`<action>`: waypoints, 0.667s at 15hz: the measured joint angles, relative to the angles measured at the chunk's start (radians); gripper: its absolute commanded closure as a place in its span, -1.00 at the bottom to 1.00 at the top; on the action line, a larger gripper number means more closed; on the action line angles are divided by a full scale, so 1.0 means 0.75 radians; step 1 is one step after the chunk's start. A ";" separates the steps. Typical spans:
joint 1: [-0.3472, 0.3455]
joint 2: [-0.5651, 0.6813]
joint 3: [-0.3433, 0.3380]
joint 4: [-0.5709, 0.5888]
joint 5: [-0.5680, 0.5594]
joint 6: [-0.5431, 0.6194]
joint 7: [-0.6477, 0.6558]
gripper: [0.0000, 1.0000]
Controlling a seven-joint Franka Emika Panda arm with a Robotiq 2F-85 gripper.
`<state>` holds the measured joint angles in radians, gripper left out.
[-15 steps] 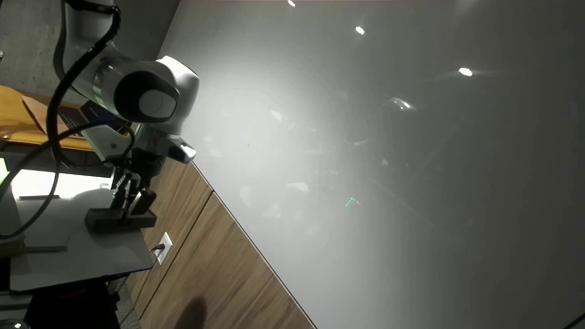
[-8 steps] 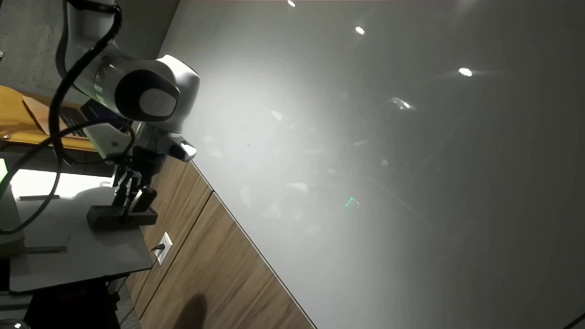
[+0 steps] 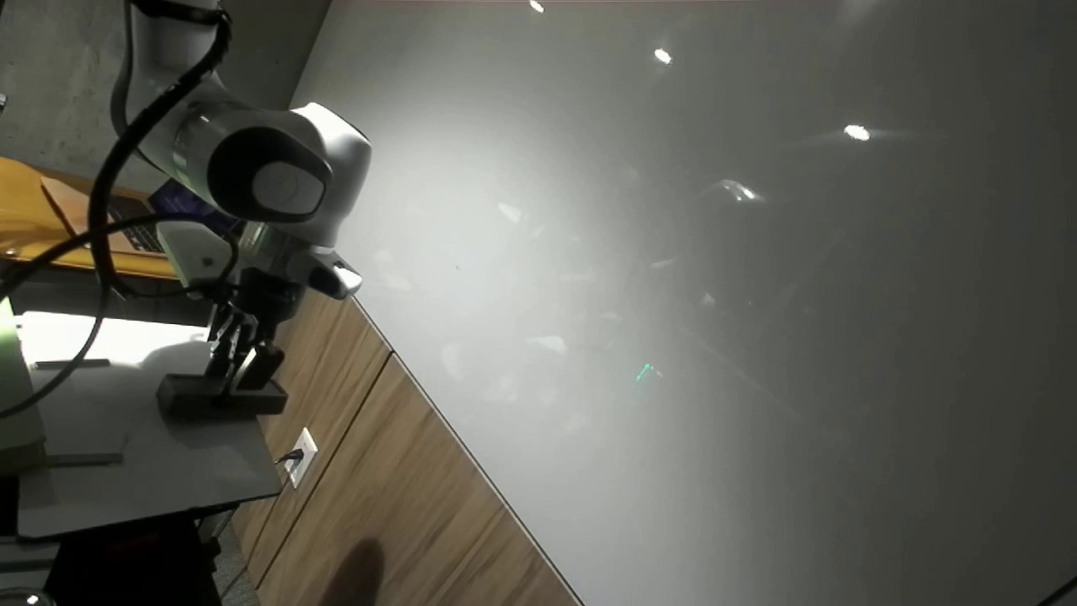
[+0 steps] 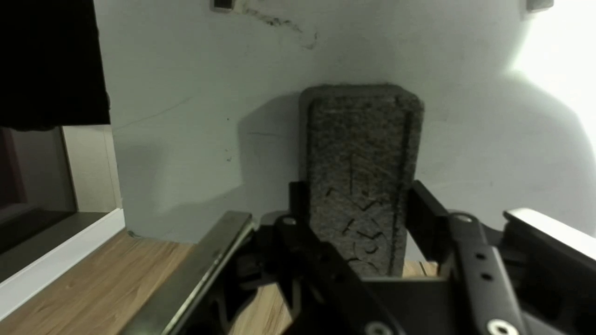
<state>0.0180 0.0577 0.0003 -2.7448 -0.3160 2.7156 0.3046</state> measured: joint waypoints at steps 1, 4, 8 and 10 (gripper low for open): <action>0.004 0.000 0.001 0.001 0.014 -0.007 0.000 -0.16; 0.011 0.000 0.002 0.003 0.044 -0.020 -0.003 -0.68; 0.012 -0.001 0.002 0.004 0.059 -0.029 -0.009 -1.00; 0.012 -0.001 0.002 0.006 0.062 -0.030 -0.011 -1.00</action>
<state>0.0268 0.0572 0.0022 -2.7404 -0.2695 2.6933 0.2961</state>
